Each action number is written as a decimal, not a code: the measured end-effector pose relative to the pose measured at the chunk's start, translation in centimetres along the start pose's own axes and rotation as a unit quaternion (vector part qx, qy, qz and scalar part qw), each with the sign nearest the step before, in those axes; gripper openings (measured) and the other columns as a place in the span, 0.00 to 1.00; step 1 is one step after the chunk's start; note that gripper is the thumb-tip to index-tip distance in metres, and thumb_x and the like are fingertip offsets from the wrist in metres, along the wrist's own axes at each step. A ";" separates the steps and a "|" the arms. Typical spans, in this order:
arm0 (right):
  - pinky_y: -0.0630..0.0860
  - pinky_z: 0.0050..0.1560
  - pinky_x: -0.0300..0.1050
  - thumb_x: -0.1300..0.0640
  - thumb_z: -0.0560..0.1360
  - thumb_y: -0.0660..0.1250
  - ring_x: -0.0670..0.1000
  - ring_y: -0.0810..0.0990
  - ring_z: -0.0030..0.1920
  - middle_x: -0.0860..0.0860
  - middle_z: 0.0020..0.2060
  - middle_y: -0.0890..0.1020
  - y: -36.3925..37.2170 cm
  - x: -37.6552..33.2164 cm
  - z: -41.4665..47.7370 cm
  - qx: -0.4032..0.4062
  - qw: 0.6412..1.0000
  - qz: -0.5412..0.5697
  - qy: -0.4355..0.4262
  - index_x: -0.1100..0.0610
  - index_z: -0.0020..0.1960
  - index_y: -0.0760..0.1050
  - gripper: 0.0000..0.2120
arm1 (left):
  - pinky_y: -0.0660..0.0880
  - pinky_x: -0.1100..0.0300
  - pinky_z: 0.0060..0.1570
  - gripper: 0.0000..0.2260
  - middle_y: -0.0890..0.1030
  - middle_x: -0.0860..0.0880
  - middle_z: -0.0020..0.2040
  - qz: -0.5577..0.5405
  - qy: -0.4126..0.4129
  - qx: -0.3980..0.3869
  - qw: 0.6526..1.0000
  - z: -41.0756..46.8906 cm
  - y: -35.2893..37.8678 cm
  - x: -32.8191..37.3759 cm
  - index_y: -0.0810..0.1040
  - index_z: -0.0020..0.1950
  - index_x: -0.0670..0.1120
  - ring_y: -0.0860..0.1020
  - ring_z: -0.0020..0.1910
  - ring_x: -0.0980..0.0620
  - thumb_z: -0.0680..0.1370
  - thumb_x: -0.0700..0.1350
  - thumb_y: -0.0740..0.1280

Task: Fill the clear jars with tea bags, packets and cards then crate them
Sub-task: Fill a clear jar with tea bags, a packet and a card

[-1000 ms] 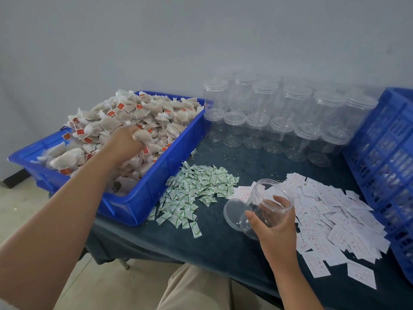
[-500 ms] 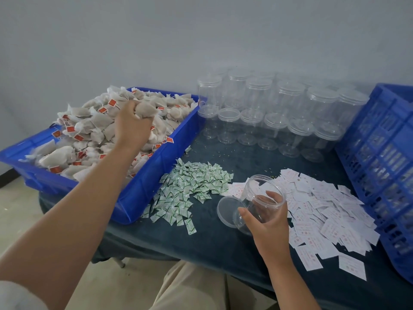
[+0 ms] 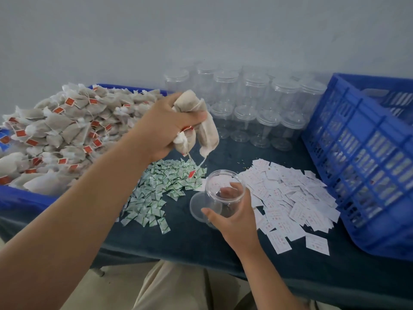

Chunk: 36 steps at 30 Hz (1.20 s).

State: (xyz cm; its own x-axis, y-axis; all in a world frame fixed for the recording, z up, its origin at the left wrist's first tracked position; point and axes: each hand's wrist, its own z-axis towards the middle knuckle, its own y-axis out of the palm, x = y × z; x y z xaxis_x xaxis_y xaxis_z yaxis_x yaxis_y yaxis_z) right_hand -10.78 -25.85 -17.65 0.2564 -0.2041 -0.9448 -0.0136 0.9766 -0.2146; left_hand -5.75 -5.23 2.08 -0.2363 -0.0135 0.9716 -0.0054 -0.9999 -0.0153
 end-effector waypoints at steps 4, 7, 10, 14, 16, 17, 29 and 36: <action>0.74 0.62 0.29 0.31 0.60 0.83 0.38 0.79 0.65 0.29 0.61 0.78 -0.1 -0.1 0.0 0.001 1.000 -0.009 0.001 0.37 0.70 0.66 0.44 | 0.77 0.57 0.37 0.08 0.83 0.52 0.39 0.071 -0.051 -0.022 0.996 -0.7 3.3 -1.5 0.82 0.50 0.48 0.79 0.38 0.53 0.78 0.35 0.75; 0.74 0.58 0.27 0.31 0.60 0.83 0.37 0.80 0.63 0.30 0.61 0.79 -0.1 0.0 0.0 0.009 1.000 -0.015 0.001 0.36 0.68 0.66 0.43 | 0.78 0.57 0.42 0.09 0.84 0.52 0.42 0.147 -0.081 -0.064 0.984 -1.3 4.7 -2.8 0.83 0.49 0.51 0.81 0.41 0.54 0.76 0.40 0.79; 0.74 0.57 0.26 0.27 0.59 0.82 0.35 0.78 0.64 0.27 0.62 0.77 -0.1 0.0 0.0 0.017 1.000 -0.016 0.005 0.33 0.66 0.65 0.42 | 0.76 0.66 0.35 0.07 0.86 0.57 0.42 0.249 -0.095 -0.117 0.957 -1.6 4.8 -3.4 0.83 0.46 0.55 0.83 0.38 0.60 0.74 0.49 0.80; 0.74 0.59 0.27 0.21 0.57 0.78 0.38 0.80 0.64 0.31 0.61 0.79 0.0 0.0 0.1 0.021 1.000 -0.006 0.008 0.35 0.67 0.66 0.45 | 0.79 0.59 0.42 0.07 0.87 0.57 0.45 0.252 -0.110 -0.100 0.956 -1.6 4.3 -3.2 0.84 0.49 0.56 0.84 0.42 0.60 0.75 0.52 0.80; 0.74 0.58 0.27 0.21 0.57 0.77 0.38 0.80 0.64 0.32 0.61 0.79 0.1 0.0 0.1 0.022 1.000 -0.004 0.006 0.39 0.69 0.67 0.47 | 0.80 0.57 0.43 0.08 0.87 0.56 0.45 0.262 -0.116 -0.101 0.953 -1.7 4.1 -3.0 0.84 0.49 0.55 0.85 0.43 0.57 0.74 0.52 0.80; 0.74 0.58 0.27 0.21 0.57 0.77 0.39 0.80 0.63 0.32 0.60 0.79 0.1 0.0 0.0 0.021 1.000 -0.004 0.005 0.40 0.70 0.67 0.48 | 0.80 0.57 0.43 0.09 0.87 0.55 0.45 0.285 -0.118 -0.107 0.945 -1.7 4.0 -3.0 0.84 0.49 0.55 0.85 0.44 0.55 0.73 0.53 0.80; 0.76 0.59 0.31 0.28 0.60 0.82 0.41 0.81 0.63 0.37 0.59 0.82 0.1 0.2 -0.1 0.018 1.000 -0.011 0.013 0.40 0.69 0.68 0.44 | 0.74 0.62 0.37 0.12 0.84 0.57 0.41 0.474 -0.050 -0.149 0.867 -1.3 5.7 -3.9 0.84 0.47 0.55 0.82 0.38 0.60 0.73 0.61 0.78; 0.76 0.57 0.29 0.31 0.60 0.82 0.39 0.81 0.62 0.34 0.60 0.81 0.1 -0.1 0.1 0.033 0.999 -0.002 0.011 0.43 0.69 0.70 0.43 | 0.72 0.66 0.37 0.19 0.82 0.63 0.42 0.531 -0.014 -0.165 0.831 -0.5 6.2 -4.6 0.84 0.47 0.61 0.78 0.43 0.68 0.66 0.72 0.75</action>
State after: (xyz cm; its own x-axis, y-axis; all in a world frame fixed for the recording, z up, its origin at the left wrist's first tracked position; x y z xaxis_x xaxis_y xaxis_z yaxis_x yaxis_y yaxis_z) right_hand -10.74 -25.76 -17.53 0.2348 -0.2086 -0.9494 0.0520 0.9780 -0.2020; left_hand -5.19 -11.38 -2.60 -0.2554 -0.8919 0.3733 -0.0754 -0.3665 -0.9273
